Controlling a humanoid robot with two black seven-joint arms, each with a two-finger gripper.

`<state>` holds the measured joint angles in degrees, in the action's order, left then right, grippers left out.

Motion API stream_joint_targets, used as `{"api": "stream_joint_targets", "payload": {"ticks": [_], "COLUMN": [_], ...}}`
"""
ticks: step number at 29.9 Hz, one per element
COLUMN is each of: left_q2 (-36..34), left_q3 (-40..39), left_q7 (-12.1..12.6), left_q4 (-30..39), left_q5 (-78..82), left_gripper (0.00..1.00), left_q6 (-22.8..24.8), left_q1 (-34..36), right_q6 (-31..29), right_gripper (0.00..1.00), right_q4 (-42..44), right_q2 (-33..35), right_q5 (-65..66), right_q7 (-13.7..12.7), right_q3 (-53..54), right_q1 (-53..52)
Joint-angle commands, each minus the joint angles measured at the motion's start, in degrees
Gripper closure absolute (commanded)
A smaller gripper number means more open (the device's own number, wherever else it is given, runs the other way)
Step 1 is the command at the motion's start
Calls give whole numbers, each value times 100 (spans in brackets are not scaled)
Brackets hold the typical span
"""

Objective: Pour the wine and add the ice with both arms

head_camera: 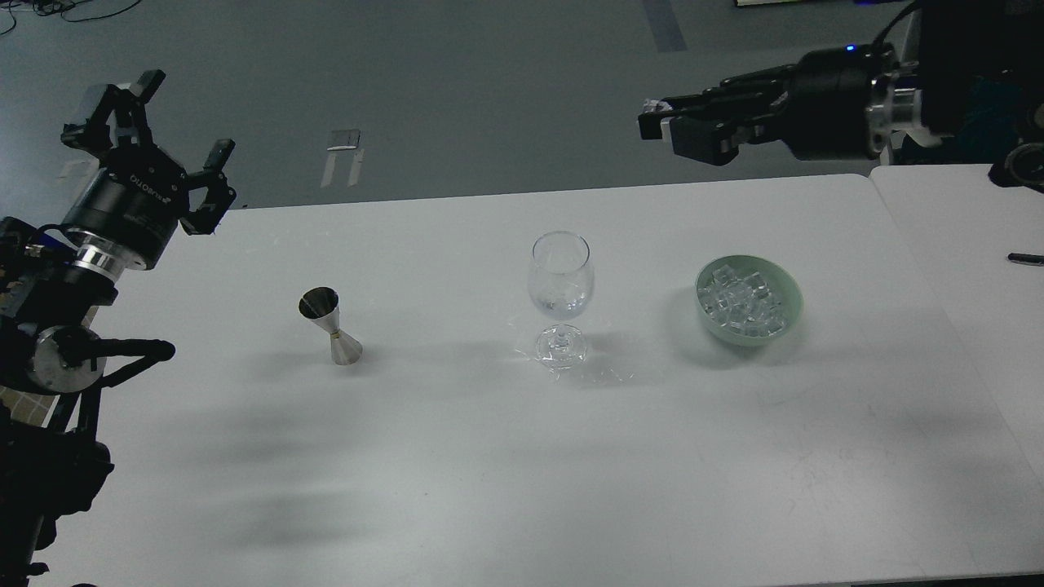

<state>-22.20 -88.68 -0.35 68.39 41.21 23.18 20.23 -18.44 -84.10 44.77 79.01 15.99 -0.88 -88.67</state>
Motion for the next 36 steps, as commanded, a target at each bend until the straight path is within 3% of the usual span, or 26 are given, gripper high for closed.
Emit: {"api": "stream_joint_targets", "payload": {"ticks": [1,15,36], "left_q2": [5,32,23], "left_q3": [0,0,0], "left_q7": [0,0,0], "left_q4": [-1,7,7], "left_q5": [9,53,45], "left_gripper": [2,2,2], "left_q6": [-7,2,2], "left_q1": [-2,-37,-46], "right_q6": [-1,-115,-274], "right_gripper": [71,68,63], "right_q4": [52,824,1247], "right_q2": [-643,-1576,-2025], "right_q5": [-175,-219,-387], "right_q7": [10,1,-8], "right_q3": [-736,-1388,-1564], "right_q1": [-545,-572,-493]}}
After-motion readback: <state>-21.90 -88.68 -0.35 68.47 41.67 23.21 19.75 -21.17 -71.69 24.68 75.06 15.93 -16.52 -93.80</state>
